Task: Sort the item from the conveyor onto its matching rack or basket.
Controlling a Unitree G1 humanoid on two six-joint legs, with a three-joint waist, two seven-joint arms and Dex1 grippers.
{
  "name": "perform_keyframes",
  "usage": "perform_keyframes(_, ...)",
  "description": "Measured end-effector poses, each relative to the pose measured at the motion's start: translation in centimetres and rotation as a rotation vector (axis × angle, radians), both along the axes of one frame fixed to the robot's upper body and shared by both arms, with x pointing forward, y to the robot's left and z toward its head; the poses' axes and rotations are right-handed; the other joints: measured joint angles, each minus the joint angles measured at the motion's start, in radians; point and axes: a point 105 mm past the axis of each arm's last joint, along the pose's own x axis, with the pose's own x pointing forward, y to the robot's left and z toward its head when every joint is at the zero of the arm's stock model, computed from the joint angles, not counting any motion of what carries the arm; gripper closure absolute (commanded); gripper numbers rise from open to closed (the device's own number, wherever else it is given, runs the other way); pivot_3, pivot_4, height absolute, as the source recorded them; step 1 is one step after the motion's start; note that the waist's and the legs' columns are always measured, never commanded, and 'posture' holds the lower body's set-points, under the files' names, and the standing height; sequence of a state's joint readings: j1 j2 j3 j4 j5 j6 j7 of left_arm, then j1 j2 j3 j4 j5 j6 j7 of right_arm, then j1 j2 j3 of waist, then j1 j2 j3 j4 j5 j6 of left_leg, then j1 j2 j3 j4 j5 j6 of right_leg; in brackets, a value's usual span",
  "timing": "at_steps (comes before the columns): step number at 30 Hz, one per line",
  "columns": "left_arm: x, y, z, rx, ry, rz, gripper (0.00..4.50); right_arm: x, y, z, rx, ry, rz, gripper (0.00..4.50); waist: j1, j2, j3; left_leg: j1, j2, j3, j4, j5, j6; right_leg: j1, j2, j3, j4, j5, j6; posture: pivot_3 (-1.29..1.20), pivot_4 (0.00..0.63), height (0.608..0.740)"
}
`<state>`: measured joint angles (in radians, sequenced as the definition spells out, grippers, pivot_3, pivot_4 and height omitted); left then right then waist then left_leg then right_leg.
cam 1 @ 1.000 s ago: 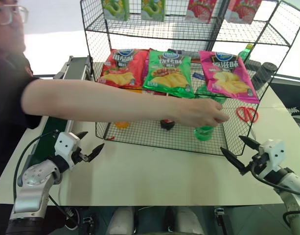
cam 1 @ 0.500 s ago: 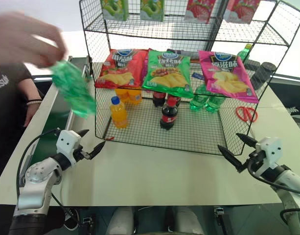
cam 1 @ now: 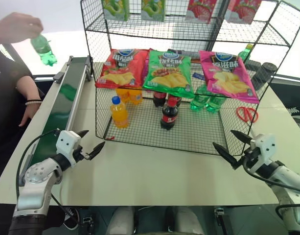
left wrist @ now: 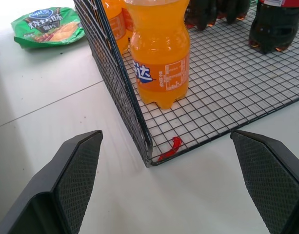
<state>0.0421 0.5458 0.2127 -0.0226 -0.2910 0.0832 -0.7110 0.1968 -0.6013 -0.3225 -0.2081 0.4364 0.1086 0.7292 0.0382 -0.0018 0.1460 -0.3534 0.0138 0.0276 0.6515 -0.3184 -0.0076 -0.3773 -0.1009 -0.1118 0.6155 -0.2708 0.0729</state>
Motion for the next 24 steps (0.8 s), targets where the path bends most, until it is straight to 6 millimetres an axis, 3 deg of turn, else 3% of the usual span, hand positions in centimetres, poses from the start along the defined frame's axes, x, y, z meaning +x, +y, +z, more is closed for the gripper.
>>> perform_keyframes(11, 0.0, 0.5, 1.0, -0.03, -0.028, 0.043, 0.0, 0.6, 0.8, -0.4, 0.014, -0.002, 0.036, 0.05, -0.001, 0.0, 0.0, 0.0, 0.0, 0.0, 0.0, 0.0, 0.0, 0.0, 0.0, 0.0, 0.0, 0.0, 0.0, 0.0, 0.15, 0.724)
perform_keyframes(17, -0.3, 2.7, 3.1, -0.096, -0.072, 0.15, 0.0, 1.1, 1.4, -0.4, 0.02, -0.009, 0.065, 0.05, -0.001, 0.0, 0.0, 0.0, 0.0, 0.0, 0.0, 0.0, 0.0, 0.0, 0.0, 0.0, 0.0, 0.0, 0.0, 0.0, 0.15, 0.724)
perform_keyframes(24, -1.6, 5.1, 3.4, -0.123, -0.052, 0.246, 0.0, 1.5, 2.2, -0.9, 0.032, 0.007, 0.099, 0.05, -0.001, -0.001, 0.0, 0.0, 0.0, -0.001, 0.0, 0.0, 0.0, 0.0, 0.0, 0.0, 0.0, 0.0, 0.0, 0.0, 0.15, 0.724)
